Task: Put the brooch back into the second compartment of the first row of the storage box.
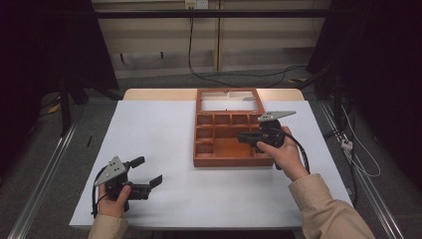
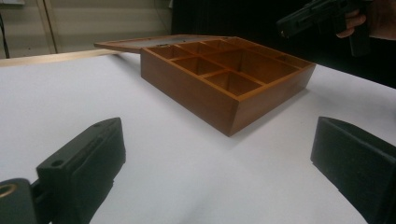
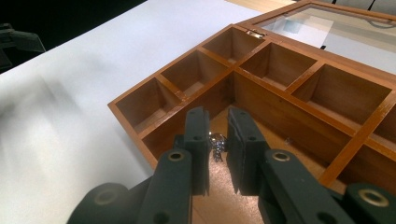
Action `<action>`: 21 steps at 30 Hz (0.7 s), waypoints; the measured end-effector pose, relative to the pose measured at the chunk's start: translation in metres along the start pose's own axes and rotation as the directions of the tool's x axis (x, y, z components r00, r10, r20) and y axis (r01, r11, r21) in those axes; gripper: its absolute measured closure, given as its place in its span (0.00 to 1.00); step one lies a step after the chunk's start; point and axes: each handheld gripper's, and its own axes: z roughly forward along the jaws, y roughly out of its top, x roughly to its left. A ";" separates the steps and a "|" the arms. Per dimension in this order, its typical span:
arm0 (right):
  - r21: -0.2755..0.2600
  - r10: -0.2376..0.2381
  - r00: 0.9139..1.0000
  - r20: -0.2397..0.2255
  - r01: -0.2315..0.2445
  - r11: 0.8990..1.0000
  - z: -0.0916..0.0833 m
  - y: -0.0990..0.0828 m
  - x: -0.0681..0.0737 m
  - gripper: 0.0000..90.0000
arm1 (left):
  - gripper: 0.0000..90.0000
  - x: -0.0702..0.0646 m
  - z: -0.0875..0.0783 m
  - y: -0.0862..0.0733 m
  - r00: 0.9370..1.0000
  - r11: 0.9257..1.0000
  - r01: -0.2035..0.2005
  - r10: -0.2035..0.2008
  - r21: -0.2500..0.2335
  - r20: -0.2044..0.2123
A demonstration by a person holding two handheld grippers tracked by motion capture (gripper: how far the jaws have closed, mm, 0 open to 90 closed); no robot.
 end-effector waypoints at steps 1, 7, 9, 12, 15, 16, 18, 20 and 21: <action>0.000 -0.007 1.000 0.000 0.007 1.000 0.001 0.001 -0.001 0.88 | 0.03 0.000 0.000 0.000 1.000 1.000 0.000 0.000 0.000 -0.001; 0.000 -0.010 1.000 -0.001 0.010 1.000 0.004 0.004 -0.002 0.88 | 0.03 0.000 0.000 0.000 1.000 1.000 0.004 -0.004 0.000 -0.001; -0.001 -0.006 1.000 -0.004 0.006 1.000 0.005 0.005 -0.002 0.88 | 0.03 0.000 0.000 0.000 1.000 1.000 0.003 -0.003 0.001 0.000; 0.000 -0.002 1.000 -0.002 0.002 1.000 0.008 0.005 -0.004 0.88 | 0.03 0.000 0.000 0.000 1.000 1.000 0.005 -0.005 0.000 0.000; -0.002 0.005 1.000 -0.001 -0.005 1.000 0.010 0.006 -0.005 0.88 | 0.03 0.000 0.000 0.000 1.000 1.000 0.005 -0.005 0.000 0.000; -0.003 0.006 1.000 0.000 -0.006 1.000 0.010 0.006 -0.006 0.88 | 0.03 0.000 0.000 0.000 1.000 1.000 0.005 -0.005 0.000 -0.001; -0.005 0.008 1.000 0.000 -0.008 1.000 0.011 0.007 -0.007 0.88 | 0.03 0.000 0.000 0.000 1.000 1.000 0.004 -0.004 0.000 -0.001; -0.002 0.005 1.000 0.002 -0.005 1.000 0.012 0.008 -0.008 0.88 | 0.03 0.000 0.000 0.000 1.000 1.000 0.005 -0.005 0.000 0.000; -0.002 0.005 1.000 0.002 -0.005 1.000 0.012 0.008 -0.008 0.88 | 0.03 0.000 0.000 0.000 1.000 1.000 0.005 -0.005 0.001 0.000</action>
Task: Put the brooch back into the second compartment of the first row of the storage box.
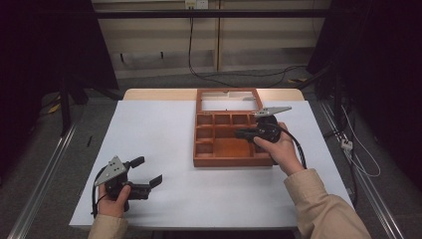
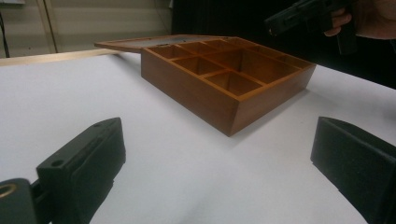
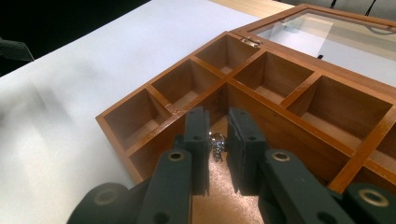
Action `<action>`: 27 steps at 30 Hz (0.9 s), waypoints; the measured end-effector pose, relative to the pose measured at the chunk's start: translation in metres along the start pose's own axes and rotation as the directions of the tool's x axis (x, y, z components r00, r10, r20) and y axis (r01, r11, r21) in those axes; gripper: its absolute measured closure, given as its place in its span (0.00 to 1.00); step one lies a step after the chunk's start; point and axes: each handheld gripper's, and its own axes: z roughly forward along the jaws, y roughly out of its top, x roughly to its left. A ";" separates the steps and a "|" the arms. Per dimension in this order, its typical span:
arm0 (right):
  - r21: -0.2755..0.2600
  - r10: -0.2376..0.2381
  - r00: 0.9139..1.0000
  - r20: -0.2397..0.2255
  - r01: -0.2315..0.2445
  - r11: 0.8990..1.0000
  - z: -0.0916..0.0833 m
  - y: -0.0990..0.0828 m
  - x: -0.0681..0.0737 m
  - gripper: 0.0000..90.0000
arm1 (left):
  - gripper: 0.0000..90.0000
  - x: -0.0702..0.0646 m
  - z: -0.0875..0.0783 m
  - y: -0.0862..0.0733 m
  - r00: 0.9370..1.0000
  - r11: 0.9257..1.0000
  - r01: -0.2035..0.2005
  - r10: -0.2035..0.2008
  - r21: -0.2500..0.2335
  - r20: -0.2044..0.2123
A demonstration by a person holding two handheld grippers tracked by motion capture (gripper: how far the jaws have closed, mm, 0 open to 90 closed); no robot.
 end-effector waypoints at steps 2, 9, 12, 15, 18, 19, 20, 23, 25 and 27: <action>0.002 -0.003 1.000 0.002 0.003 1.000 0.000 0.001 -0.001 0.88 | 0.03 0.000 0.000 0.000 1.000 1.000 -0.002 0.002 0.000 -0.001; 0.005 -0.004 1.000 0.005 0.004 1.000 0.002 0.004 -0.002 0.88 | 0.03 0.000 0.000 0.000 1.000 1.000 -0.002 0.002 0.002 -0.001; 0.002 -0.005 1.000 0.005 0.005 1.000 0.003 0.005 -0.003 0.88 | 0.03 0.000 0.000 0.000 1.000 1.000 -0.002 0.002 0.002 -0.002; 0.001 -0.003 1.000 0.005 0.003 1.000 0.003 0.005 -0.005 0.88 | 0.03 0.000 0.000 0.000 1.000 1.000 -0.002 0.001 0.002 0.002; 0.000 0.001 1.000 0.009 -0.001 1.000 0.004 0.006 -0.007 0.88 | 0.03 0.000 0.001 0.000 1.000 1.000 0.001 -0.001 0.002 0.004; -0.001 -0.002 1.000 0.011 0.002 1.000 0.004 0.006 -0.008 0.88 | 0.03 0.000 0.001 0.000 1.000 1.000 0.001 -0.001 0.002 0.004; -0.002 0.002 1.000 0.011 -0.002 1.000 0.005 0.007 -0.008 0.88 | 0.03 0.000 0.001 0.000 1.000 1.000 0.002 -0.002 0.002 0.004; 0.002 0.000 1.000 0.015 0.000 1.000 0.006 0.008 -0.009 0.88 | 0.03 0.000 0.000 0.000 1.000 1.000 0.002 -0.002 0.001 0.002; 0.004 -0.005 1.000 0.017 0.005 1.000 0.007 0.010 -0.010 0.88 | 0.03 0.001 0.000 0.000 1.000 1.000 -0.001 0.001 0.002 0.001; 0.006 -0.008 1.000 0.017 0.008 1.000 0.008 0.011 -0.010 0.88 | 0.03 0.001 0.000 0.000 1.000 1.000 0.000 0.000 0.003 0.001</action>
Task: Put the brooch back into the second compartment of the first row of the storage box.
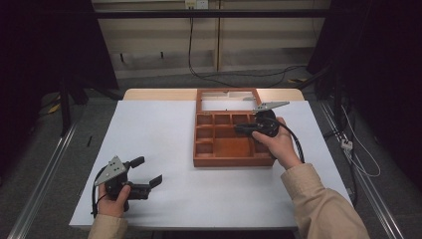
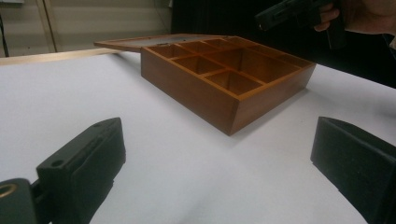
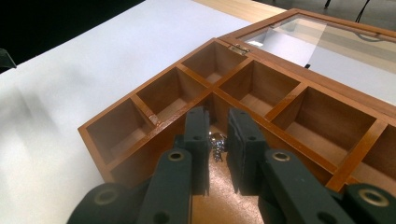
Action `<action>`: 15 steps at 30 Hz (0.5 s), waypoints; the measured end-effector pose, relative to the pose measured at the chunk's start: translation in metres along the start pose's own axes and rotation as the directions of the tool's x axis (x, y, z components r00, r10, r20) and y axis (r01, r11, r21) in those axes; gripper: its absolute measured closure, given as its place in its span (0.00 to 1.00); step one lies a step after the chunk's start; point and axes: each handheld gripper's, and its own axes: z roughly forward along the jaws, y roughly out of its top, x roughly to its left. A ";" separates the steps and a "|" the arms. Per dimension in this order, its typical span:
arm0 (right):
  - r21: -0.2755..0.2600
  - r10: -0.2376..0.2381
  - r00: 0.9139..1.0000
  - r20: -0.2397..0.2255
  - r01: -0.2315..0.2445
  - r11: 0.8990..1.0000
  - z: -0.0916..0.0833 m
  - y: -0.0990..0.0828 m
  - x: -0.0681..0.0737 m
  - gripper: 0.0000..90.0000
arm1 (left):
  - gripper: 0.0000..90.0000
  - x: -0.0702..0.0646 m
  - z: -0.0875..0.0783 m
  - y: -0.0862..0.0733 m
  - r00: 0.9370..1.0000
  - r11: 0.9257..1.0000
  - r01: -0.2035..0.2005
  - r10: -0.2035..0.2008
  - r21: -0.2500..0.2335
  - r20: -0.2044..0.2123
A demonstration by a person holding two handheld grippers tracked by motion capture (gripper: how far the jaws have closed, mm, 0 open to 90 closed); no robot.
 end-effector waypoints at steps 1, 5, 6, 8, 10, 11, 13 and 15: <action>0.000 -0.001 1.000 0.001 0.001 1.000 0.000 0.001 0.000 0.88 | 0.03 0.000 0.000 0.000 1.000 1.000 0.000 0.000 -0.001 0.000; -0.002 -0.004 1.000 0.003 0.004 1.000 0.001 0.003 -0.001 0.88 | 0.03 0.000 0.000 0.000 1.000 1.000 0.000 0.000 0.000 0.000; -0.005 -0.001 1.000 0.001 0.001 1.000 0.002 0.003 -0.002 0.88 | 0.03 0.000 0.000 0.000 1.000 1.000 -0.001 0.001 0.000 0.001; -0.004 -0.004 1.000 0.002 0.004 1.000 0.002 0.003 -0.002 0.88 | 0.03 0.000 0.000 0.000 1.000 1.000 0.000 0.000 0.001 0.002; -0.003 -0.003 1.000 0.002 0.003 1.000 0.002 0.004 -0.003 0.88 | 0.03 0.000 0.000 0.000 1.000 1.000 -0.001 0.001 0.000 0.001; -0.006 -0.002 1.000 0.002 0.002 1.000 0.003 0.005 -0.003 0.88 | 0.03 0.001 0.000 0.000 1.000 1.000 -0.001 0.001 0.000 0.000; -0.009 0.000 1.000 0.002 0.000 1.000 0.003 0.006 -0.004 0.88 | 0.03 0.001 0.000 0.000 1.000 1.000 -0.002 0.002 0.000 0.000; -0.010 0.003 1.000 0.001 -0.003 1.000 0.004 0.006 -0.004 0.88 | 0.03 0.000 0.000 0.000 1.000 1.000 0.000 0.000 0.001 0.003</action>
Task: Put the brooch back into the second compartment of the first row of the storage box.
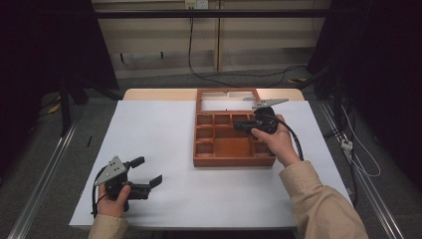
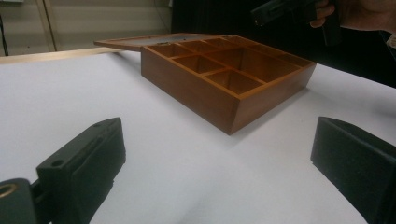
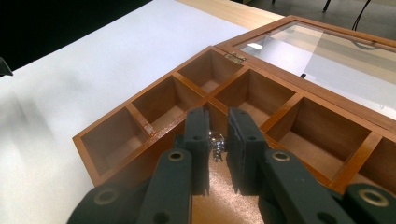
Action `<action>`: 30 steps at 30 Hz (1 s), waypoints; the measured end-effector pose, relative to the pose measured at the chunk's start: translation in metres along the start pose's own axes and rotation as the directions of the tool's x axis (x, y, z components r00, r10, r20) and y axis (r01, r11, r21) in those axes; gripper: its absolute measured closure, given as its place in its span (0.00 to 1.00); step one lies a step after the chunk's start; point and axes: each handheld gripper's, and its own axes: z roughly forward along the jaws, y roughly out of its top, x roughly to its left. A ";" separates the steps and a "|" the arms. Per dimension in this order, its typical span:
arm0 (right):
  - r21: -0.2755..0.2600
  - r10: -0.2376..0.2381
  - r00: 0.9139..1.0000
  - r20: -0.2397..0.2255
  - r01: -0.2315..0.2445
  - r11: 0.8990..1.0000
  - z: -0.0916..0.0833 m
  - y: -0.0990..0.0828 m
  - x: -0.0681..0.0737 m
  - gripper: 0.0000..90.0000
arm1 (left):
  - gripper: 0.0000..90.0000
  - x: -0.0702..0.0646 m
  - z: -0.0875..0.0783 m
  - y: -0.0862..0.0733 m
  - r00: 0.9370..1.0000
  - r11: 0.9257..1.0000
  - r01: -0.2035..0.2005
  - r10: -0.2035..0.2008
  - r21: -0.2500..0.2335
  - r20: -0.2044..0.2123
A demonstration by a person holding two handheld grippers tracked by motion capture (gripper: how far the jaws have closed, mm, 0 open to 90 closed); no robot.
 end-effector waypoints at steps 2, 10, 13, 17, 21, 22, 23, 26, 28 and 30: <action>0.003 0.000 1.000 0.002 0.000 1.000 0.001 0.000 -0.001 0.88 | 0.03 0.000 0.000 0.000 1.000 1.000 0.000 0.000 -0.001 0.000; 0.002 0.006 1.000 0.005 -0.006 1.000 0.004 0.000 -0.004 0.88 | 0.03 0.000 0.001 0.000 1.000 1.000 -0.001 0.001 0.003 0.000; 0.001 0.012 1.000 0.002 -0.012 1.000 0.006 0.001 -0.004 0.88 | 0.03 0.000 0.001 0.000 1.000 1.000 0.000 0.000 0.003 0.001; 0.002 0.009 1.000 0.006 -0.009 1.000 0.007 0.002 -0.005 0.88 | 0.03 0.000 0.000 0.000 1.000 1.000 0.002 -0.002 0.004 -0.001; 0.001 0.005 1.000 0.010 -0.006 1.000 0.008 0.003 -0.006 0.88 | 0.03 -0.001 0.001 0.000 1.000 1.000 -0.001 0.001 0.004 0.001; 0.001 0.005 1.000 0.012 -0.005 1.000 0.009 0.003 -0.007 0.88 | 0.03 -0.001 0.001 0.000 1.000 1.000 -0.002 0.002 0.004 0.001; 0.002 0.007 1.000 0.012 -0.007 1.000 0.009 0.004 -0.007 0.88 | 0.03 0.000 0.001 0.000 1.000 1.000 -0.003 0.003 0.006 0.001; 0.000 0.007 1.000 0.013 -0.007 1.000 0.010 0.004 -0.008 0.88 | 0.03 0.000 0.001 0.000 1.000 1.000 -0.001 0.001 0.004 0.001; -0.002 0.008 1.000 0.010 -0.008 1.000 0.011 0.005 -0.008 0.88 | 0.03 -0.001 0.001 0.000 1.000 1.000 0.002 -0.002 0.006 0.000; -0.004 0.007 1.000 0.011 -0.007 1.000 0.012 0.006 -0.008 0.88 | 0.03 -0.001 0.001 0.000 1.000 1.000 0.000 0.000 0.007 0.002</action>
